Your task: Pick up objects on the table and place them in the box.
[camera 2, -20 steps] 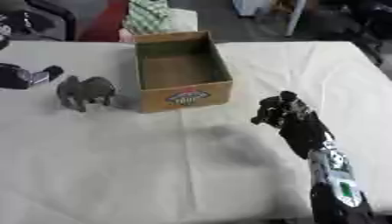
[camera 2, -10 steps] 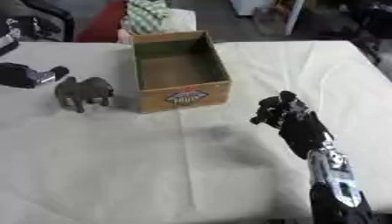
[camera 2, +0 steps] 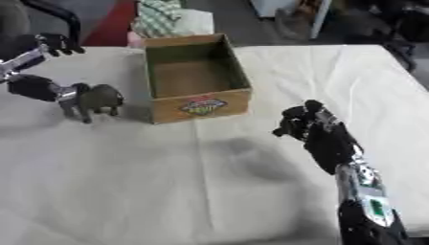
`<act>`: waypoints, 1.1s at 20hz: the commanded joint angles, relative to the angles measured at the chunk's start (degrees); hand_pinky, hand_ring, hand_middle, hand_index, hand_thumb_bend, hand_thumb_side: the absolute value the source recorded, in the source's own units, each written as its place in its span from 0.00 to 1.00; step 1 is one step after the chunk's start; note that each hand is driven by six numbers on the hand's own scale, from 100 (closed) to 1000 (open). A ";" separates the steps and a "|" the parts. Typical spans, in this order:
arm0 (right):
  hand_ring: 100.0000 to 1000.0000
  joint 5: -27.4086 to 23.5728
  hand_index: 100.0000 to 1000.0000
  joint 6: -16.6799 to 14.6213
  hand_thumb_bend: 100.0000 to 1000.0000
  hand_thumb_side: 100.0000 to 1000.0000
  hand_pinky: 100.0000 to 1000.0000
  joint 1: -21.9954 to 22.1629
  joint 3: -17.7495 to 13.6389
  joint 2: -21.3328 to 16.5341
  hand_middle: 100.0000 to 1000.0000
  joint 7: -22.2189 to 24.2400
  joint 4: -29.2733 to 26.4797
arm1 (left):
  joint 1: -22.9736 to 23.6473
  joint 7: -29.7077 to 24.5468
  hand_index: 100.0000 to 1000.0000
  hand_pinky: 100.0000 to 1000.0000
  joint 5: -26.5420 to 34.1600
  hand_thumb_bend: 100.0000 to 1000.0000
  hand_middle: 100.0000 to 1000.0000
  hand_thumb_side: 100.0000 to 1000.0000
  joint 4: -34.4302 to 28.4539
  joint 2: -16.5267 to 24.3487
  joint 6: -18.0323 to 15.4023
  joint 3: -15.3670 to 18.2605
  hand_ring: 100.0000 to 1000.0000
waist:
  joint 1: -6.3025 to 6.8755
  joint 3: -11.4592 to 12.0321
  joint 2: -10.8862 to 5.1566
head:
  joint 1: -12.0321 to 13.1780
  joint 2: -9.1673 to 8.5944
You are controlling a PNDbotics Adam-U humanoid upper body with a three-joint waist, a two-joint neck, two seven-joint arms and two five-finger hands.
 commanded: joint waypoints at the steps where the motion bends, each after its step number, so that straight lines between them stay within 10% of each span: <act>1: 0.49 0.15 0.64 -0.11 0.00 0.86 0.66 -0.76 0.03 -0.58 0.49 0.14 -0.43 | -2.27 0.52 0.85 0.78 -2.75 0.41 0.79 0.46 3.45 -0.41 -1.36 -0.31 0.80 | 0.05 -0.17 -0.70 | 0.31 -0.38; 22: 0.49 0.21 0.64 -0.10 0.00 0.87 0.66 -0.73 0.09 -0.58 0.49 0.30 -0.18 | -3.04 2.30 0.82 0.74 -10.02 0.37 0.72 0.44 13.65 -4.08 -4.72 -0.95 0.73 | 0.00 -0.55 -0.37 | 0.41 -0.30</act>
